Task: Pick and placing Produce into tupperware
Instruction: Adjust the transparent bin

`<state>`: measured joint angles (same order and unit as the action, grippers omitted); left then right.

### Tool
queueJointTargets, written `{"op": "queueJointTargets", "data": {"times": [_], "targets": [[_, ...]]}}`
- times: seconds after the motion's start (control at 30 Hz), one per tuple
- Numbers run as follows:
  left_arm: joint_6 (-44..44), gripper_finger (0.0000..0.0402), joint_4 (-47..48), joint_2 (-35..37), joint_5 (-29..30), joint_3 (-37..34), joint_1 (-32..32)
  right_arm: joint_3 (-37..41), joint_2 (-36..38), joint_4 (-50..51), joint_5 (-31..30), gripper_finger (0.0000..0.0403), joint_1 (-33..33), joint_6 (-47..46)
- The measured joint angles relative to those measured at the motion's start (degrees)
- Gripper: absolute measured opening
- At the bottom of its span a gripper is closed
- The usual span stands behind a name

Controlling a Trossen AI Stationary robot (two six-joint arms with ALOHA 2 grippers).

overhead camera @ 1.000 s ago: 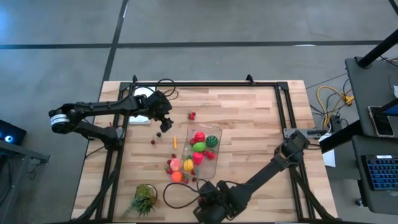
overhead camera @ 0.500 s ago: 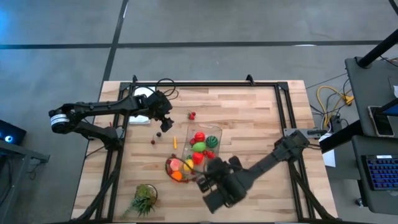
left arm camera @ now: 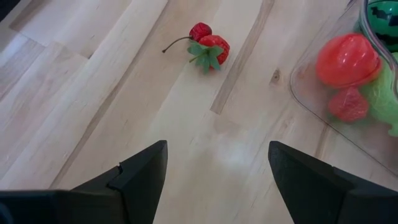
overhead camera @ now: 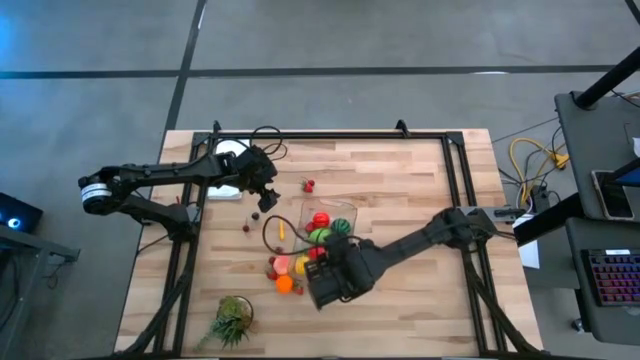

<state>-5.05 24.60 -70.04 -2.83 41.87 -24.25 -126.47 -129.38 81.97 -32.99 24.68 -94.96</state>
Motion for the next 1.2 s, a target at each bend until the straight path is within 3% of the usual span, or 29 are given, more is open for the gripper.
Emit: {"op": "queueJointTargets", "data": {"times": [0.3,0.43,0.73,1.03,1.2], "targets": [[2.67,0.0265,0.04,0.0,0.0,-0.02,0.04,0.1,0.0,0.09,0.37,0.0248,-0.06,-1.06],[2.66,0.0265,0.07,0.0,0.0,-0.02,0.04,0.1,0.03,0.71,-2.12,0.0261,-0.08,-2.37],[2.47,0.0265,0.86,1.28,-2.35,0.0,0.04,-0.27,2.94,3.13,-7.53,0.0253,0.53,-4.8],[2.37,0.0265,1.32,-0.02,-3.15,-0.02,0.0,-0.25,7.27,4.56,-7.1,0.0242,0.66,-0.83],[2.21,0.0265,3.24,-2.31,-10.53,-0.18,0.5,0.0,8.1,8.03,-6.26,0.0237,0.81,-4.29]]}}
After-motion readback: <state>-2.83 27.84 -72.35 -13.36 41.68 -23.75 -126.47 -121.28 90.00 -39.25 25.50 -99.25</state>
